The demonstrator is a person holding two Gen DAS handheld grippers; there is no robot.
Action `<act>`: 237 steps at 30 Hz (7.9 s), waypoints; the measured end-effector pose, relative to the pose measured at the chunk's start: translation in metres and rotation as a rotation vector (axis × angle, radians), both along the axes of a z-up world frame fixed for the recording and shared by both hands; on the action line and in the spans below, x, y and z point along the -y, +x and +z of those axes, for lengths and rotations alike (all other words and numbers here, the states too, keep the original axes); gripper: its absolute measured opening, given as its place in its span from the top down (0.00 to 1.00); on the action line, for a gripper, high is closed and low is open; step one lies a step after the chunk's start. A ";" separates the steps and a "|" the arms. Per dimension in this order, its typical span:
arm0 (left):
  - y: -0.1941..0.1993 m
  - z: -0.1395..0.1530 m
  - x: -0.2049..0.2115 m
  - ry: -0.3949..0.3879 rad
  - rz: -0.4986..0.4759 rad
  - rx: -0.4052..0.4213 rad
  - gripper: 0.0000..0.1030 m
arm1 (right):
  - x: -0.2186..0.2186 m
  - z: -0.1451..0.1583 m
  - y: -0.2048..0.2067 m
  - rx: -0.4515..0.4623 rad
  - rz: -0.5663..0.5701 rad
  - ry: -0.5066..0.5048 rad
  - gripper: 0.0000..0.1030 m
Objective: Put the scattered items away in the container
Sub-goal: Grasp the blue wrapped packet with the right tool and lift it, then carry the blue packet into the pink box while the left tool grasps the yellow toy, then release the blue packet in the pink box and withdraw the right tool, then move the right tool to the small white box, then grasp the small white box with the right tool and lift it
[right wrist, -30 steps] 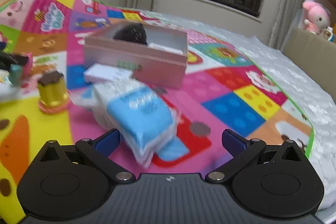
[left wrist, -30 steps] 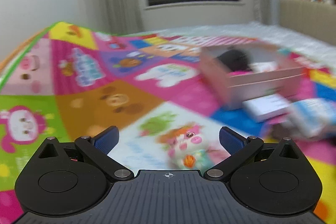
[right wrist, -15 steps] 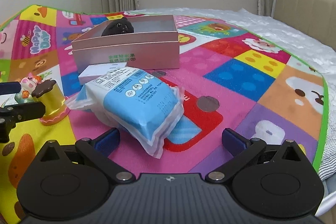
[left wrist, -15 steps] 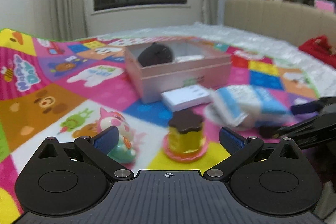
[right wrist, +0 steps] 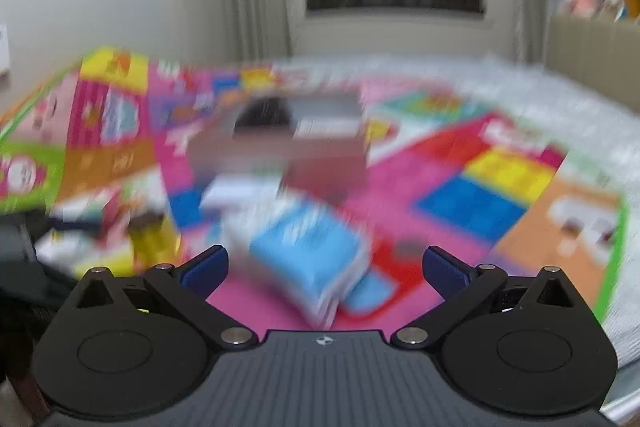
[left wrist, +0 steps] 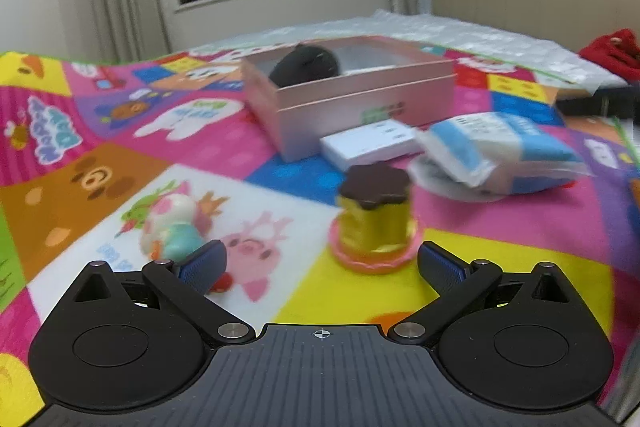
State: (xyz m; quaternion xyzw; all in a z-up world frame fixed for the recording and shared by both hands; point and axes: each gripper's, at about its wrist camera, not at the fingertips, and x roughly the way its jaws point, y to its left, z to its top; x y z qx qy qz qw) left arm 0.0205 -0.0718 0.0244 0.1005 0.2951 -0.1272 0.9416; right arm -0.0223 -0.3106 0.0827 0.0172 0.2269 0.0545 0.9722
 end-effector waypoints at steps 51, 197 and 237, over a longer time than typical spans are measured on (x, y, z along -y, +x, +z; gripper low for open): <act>0.028 0.003 0.015 -0.078 -0.023 -0.073 0.19 | -0.019 -0.022 0.002 -0.176 0.136 -0.021 0.42; 0.019 0.013 -0.048 -0.124 0.097 -0.008 0.00 | -0.077 -0.054 0.045 -0.105 0.088 -0.154 0.00; 0.030 -0.012 -0.053 -0.086 0.163 0.077 0.00 | -0.115 -0.033 0.108 -0.240 0.040 -0.184 0.12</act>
